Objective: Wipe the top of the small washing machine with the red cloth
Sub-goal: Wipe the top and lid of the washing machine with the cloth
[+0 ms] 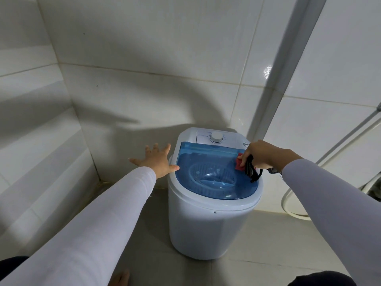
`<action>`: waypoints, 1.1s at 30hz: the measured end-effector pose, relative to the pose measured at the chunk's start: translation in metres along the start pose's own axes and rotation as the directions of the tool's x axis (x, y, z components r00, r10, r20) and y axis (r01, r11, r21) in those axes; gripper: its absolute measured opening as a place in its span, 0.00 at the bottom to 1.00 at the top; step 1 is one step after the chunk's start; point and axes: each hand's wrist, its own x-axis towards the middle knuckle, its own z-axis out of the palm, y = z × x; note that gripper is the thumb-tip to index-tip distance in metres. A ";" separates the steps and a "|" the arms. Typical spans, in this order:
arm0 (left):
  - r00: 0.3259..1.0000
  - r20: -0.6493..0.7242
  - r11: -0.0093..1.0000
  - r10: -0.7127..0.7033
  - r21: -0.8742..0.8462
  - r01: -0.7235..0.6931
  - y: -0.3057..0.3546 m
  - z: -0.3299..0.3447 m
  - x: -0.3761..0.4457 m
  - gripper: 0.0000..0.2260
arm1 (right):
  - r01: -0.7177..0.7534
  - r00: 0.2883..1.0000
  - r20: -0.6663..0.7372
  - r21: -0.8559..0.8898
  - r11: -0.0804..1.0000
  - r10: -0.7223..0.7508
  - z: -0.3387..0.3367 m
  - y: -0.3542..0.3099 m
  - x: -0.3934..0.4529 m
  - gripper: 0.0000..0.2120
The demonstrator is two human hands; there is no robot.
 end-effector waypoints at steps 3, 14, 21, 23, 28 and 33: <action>1.000 -0.006 1.000 -0.004 0.002 0.004 0.001 0.000 -0.002 0.39 | -0.016 1.000 -0.005 0.012 1.000 0.016 0.001 0.003 -0.006 0.21; 1.000 -0.015 1.000 -0.006 0.010 0.006 0.001 0.001 -0.001 0.39 | -0.093 0.996 -0.006 0.058 0.994 0.094 0.009 0.031 -0.014 0.14; 1.000 -0.020 1.000 0.002 0.019 -0.002 0.000 0.002 0.002 0.40 | -0.065 0.996 -0.054 0.130 0.989 0.073 0.003 0.033 -0.020 0.22; 1.000 -0.018 1.000 0.003 0.010 -0.002 0.000 0.002 0.001 0.39 | -0.044 0.995 -0.088 0.123 0.991 0.055 -0.005 0.026 -0.016 0.24; 1.000 -0.010 1.000 0.009 -0.025 -0.009 -0.002 0.001 0.000 0.39 | 0.071 0.988 -0.144 0.151 0.986 -0.050 -0.023 -0.013 0.001 0.30; 1.000 -0.006 0.999 0.015 -0.052 -0.015 -0.005 0.003 0.001 0.39 | 0.207 0.969 -0.160 0.102 0.973 -0.189 -0.025 -0.067 0.022 0.30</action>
